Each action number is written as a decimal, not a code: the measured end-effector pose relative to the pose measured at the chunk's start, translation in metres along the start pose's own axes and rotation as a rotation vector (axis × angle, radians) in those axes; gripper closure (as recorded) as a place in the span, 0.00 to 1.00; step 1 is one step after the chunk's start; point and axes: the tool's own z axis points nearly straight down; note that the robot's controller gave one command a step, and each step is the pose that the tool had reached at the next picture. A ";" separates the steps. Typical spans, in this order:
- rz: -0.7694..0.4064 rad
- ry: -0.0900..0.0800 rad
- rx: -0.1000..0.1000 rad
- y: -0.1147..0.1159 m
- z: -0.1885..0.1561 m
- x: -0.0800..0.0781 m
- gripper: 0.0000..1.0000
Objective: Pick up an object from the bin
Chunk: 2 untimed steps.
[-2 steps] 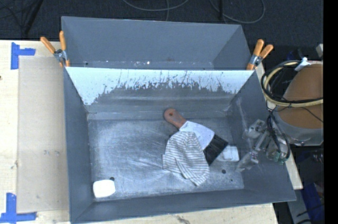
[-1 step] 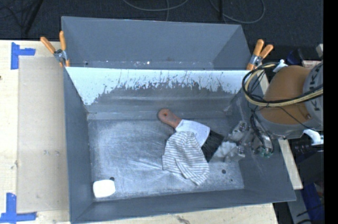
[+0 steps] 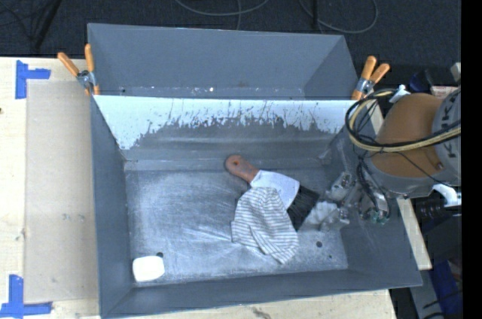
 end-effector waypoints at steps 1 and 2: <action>-0.002 -0.014 0.000 0.003 -0.103 -0.004 1.00; -0.002 -0.014 0.000 0.003 -0.103 -0.004 1.00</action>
Offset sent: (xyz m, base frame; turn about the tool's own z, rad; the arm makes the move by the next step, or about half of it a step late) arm 0.0000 0.0000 0.0000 0.0000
